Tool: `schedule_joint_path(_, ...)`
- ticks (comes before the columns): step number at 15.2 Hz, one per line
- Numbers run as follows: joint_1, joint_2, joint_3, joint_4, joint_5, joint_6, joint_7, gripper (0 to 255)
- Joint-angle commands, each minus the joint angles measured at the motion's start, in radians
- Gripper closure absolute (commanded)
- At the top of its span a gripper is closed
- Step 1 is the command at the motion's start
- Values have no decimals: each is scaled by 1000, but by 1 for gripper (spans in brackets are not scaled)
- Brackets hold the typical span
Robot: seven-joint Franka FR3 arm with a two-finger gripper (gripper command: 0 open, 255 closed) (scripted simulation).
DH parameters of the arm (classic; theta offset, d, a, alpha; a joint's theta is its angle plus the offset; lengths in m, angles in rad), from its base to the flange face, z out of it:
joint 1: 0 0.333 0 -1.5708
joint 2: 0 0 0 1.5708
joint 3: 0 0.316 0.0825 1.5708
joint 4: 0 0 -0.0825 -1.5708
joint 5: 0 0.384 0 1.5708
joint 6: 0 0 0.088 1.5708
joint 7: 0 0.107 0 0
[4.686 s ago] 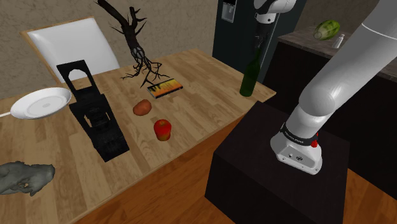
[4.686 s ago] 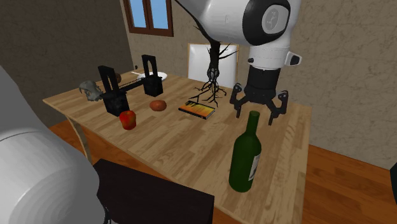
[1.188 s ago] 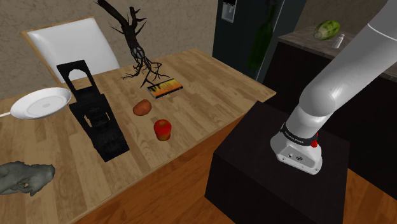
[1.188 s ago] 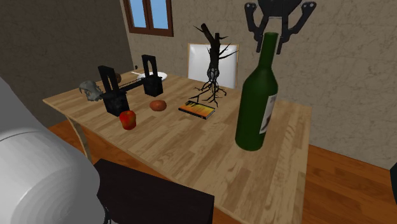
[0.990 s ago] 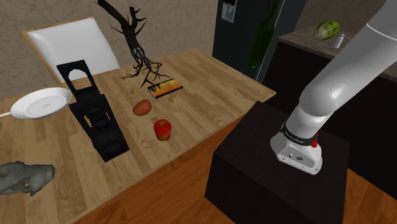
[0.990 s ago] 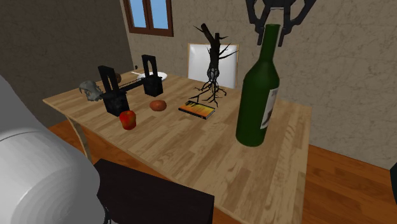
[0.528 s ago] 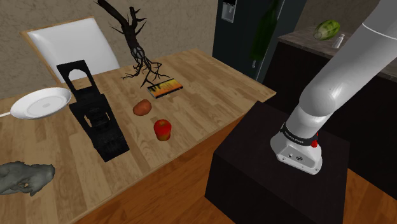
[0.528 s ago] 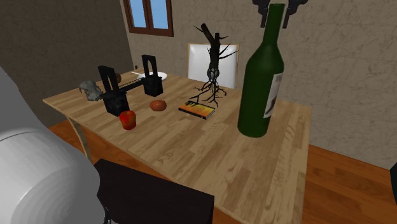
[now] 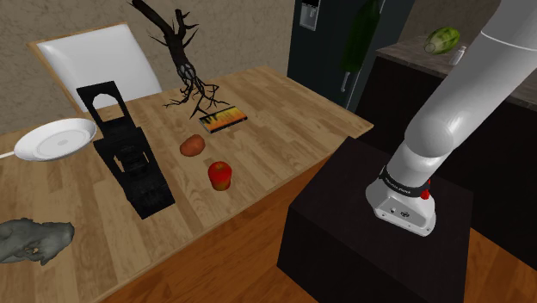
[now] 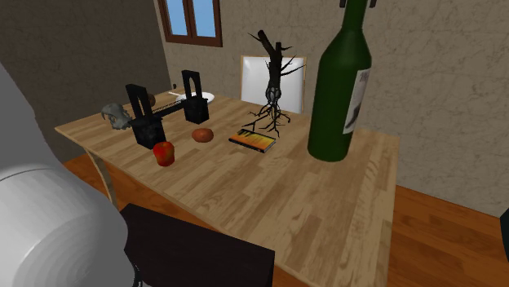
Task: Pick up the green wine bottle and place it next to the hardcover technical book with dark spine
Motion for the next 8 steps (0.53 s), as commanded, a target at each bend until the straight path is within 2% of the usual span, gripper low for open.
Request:
schedule_joint_path(1,-3,20,-5,51,9,-33,-8,255)
schedule_joint_path(8,-30,121,-32,273,59,-166,-48,255)
